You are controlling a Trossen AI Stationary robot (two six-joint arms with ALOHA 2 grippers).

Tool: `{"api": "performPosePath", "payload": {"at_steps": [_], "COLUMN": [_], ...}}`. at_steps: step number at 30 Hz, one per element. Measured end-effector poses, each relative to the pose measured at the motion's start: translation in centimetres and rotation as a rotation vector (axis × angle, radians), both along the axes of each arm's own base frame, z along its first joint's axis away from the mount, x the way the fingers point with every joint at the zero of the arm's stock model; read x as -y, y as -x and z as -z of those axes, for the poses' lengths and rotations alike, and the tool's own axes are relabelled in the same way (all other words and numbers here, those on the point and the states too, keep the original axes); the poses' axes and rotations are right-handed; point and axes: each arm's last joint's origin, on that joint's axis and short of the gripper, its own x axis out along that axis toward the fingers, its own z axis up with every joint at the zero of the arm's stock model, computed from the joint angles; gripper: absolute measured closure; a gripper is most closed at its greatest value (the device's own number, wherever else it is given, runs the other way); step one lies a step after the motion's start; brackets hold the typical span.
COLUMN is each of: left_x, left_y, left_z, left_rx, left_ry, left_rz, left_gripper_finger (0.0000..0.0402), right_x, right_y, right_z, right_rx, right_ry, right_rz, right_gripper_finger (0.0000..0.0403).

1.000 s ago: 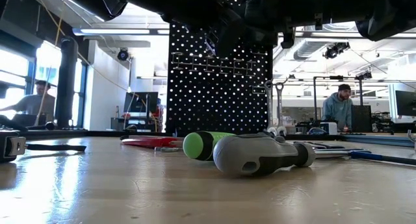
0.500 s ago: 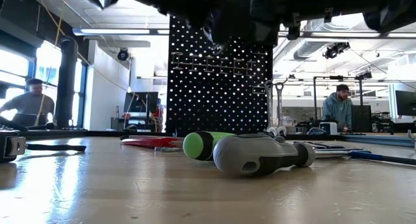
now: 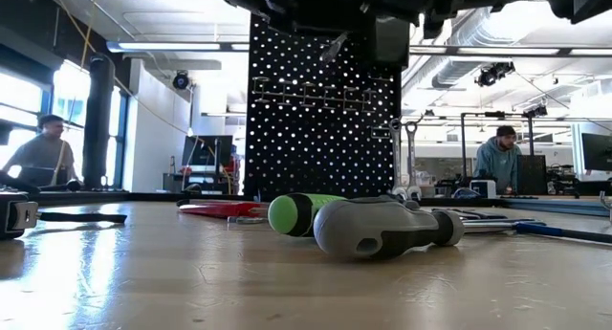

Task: Hang tools onto peg board
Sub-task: Hang the left wrench onto the pegboard

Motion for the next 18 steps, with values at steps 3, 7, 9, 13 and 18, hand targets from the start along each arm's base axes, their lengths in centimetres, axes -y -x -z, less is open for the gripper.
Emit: {"api": "performPosePath", "payload": {"at_steps": [3,7,9,13,18], "left_x": [-1.4,-3.0,-3.7,-4.7,-5.4], "left_y": [-0.1,-0.3,-0.4,-0.5,-0.4], "left_z": [0.1,0.5,0.4,0.3,0.3], "left_rx": [-0.042,-0.097,-0.105,-0.114,-0.125], "left_ry": [0.146,0.297,0.363,0.434,0.468], "left_rz": [0.116,0.256,0.322,0.411,0.465], "left_gripper_finger": [0.0206,0.0206,0.0207,0.0225,0.0271], "right_x": [-0.1,-0.2,-0.3,-0.5,-0.4], "right_y": [0.2,0.4,0.5,0.7,0.9], "right_z": [-0.2,-0.5,-0.6,-0.6,-0.8], "right_rx": [-0.017,-0.034,-0.046,-0.070,-0.073], "right_ry": [0.009,0.022,0.021,0.029,0.040], "right_rz": [-0.077,-0.204,-0.264,-0.344,-0.354], "right_gripper_finger": [0.0372,0.0372,0.0372,0.0372,0.0372]}}
